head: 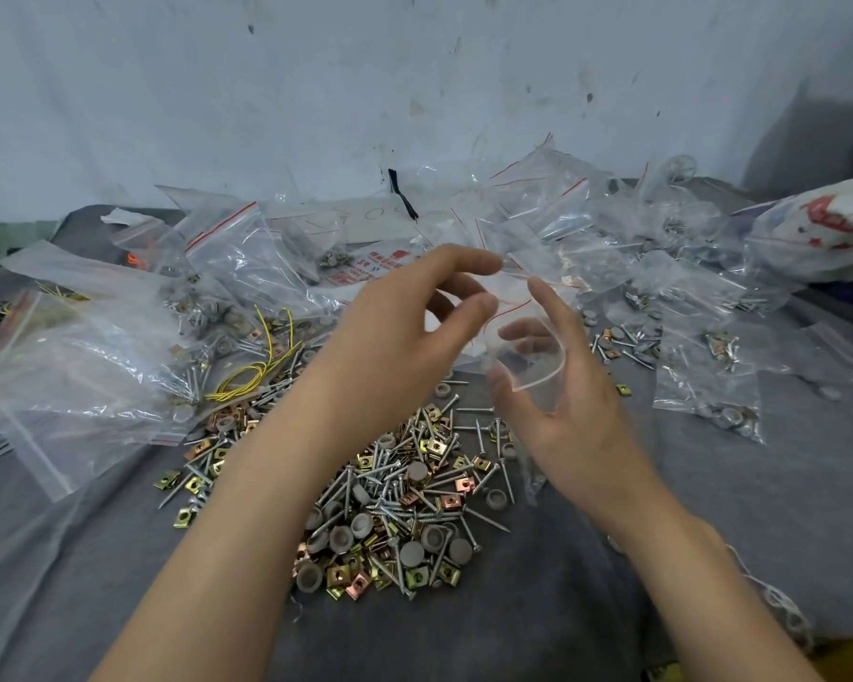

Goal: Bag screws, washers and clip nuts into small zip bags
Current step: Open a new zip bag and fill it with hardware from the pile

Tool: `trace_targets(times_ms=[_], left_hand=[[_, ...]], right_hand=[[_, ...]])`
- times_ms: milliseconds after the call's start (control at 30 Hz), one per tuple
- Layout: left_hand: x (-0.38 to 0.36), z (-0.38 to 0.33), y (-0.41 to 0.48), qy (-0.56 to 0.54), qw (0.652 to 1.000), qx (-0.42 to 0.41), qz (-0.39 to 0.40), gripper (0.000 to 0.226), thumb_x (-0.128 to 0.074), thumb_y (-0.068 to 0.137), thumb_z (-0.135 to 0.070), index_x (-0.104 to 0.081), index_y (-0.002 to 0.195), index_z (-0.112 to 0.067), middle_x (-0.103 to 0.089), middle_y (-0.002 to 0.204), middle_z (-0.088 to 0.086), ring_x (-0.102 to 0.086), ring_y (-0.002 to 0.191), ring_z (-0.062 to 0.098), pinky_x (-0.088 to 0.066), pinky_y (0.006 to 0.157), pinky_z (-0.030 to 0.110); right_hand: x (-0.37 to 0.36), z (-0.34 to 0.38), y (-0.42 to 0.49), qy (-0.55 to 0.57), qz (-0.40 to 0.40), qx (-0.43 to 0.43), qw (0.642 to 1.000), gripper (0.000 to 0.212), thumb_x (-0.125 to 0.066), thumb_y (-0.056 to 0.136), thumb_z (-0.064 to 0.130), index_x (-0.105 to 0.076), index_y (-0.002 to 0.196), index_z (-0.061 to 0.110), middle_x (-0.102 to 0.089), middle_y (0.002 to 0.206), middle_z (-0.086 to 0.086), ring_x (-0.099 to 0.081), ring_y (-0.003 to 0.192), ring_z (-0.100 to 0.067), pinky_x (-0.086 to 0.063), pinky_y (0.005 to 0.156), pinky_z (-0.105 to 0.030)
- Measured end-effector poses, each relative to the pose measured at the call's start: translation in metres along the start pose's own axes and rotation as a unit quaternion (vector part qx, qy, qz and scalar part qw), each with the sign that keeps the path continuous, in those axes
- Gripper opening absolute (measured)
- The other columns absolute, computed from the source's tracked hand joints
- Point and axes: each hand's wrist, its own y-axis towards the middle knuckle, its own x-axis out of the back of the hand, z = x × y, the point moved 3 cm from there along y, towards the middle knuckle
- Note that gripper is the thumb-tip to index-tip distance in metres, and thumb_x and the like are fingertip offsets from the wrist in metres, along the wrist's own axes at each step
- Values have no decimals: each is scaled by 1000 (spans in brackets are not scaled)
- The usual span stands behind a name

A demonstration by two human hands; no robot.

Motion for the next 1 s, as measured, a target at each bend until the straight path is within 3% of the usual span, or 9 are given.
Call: trace_targets(times_ms=[167, 267, 367, 433, 567, 733, 867, 1000], left_hand=[[22, 44, -2, 72, 990, 100, -75, 24, -56, 98, -31, -59, 121, -33, -61, 91, -18, -58, 79, -5, -44, 61, 8], [38, 78, -14, 154, 964, 186, -110, 28, -52, 100, -29, -58, 127, -24, -62, 91, -13, -56, 74, 0, -43, 64, 19], [47, 111, -30, 243, 927, 275, -82, 30, -47, 101, -27, -56, 129, -17, -68, 110, 8, -62, 93, 25, -49, 84, 37], [48, 126, -38, 284, 907, 308, -29, 31, -45, 101, -24, -58, 127, -14, -68, 116, 13, -62, 102, 33, -51, 90, 44], [45, 138, -43, 328, 892, 307, 45, 33, -42, 101, -24, -60, 129, -18, -67, 117, 13, -58, 107, 36, -49, 93, 47], [41, 145, -45, 380, 865, 311, 99, 39, -33, 104, -35, -49, 139, -31, -46, 144, 4, -35, 136, 32, -28, 108, 50], [39, 147, -43, 393, 854, 318, 126, 40, -32, 104, -42, -48, 139, -33, -41, 142, 6, -31, 137, 32, -24, 111, 52], [37, 146, -41, 365, 870, 316, 99, 29, -44, 102, -37, -57, 125, -27, -46, 136, 8, -36, 132, 34, -28, 110, 50]], right_hand=[[2, 1, -1, 6, -1, -6, 1000, 75, -59, 86, 56, -21, 151, 51, -56, 123, 21, -51, 126, -7, -42, 110, -39], [2, 1, -1, 8, -1, -10, 1000, 74, -61, 87, 50, -22, 151, 50, -56, 122, 22, -51, 126, -6, -41, 109, -35], [2, 1, -1, -3, 1, -12, 1000, 75, -60, 87, 51, -21, 151, 49, -55, 122, 24, -50, 125, -4, -39, 106, -28], [1, 0, -1, -7, 4, -13, 1000, 76, -56, 85, 57, -19, 151, 50, -55, 122, 25, -50, 126, -4, -38, 104, -26], [0, -1, 0, -4, 0, -13, 1000, 77, -55, 84, 60, -20, 152, 50, -56, 122, 25, -51, 125, -4, -39, 104, -28], [-1, -3, -1, -5, -4, -12, 1000, 76, -57, 85, 59, -19, 150, 55, -55, 123, 24, -50, 126, -5, -42, 106, -36], [-1, -1, 0, -3, 0, -12, 1000, 76, -57, 85, 59, -19, 150, 54, -55, 123, 26, -50, 126, -5, -42, 107, -39], [0, 1, 0, -8, 0, -12, 1000, 77, -56, 85, 59, -20, 152, 50, -55, 122, 27, -50, 125, -2, -43, 105, -35]])
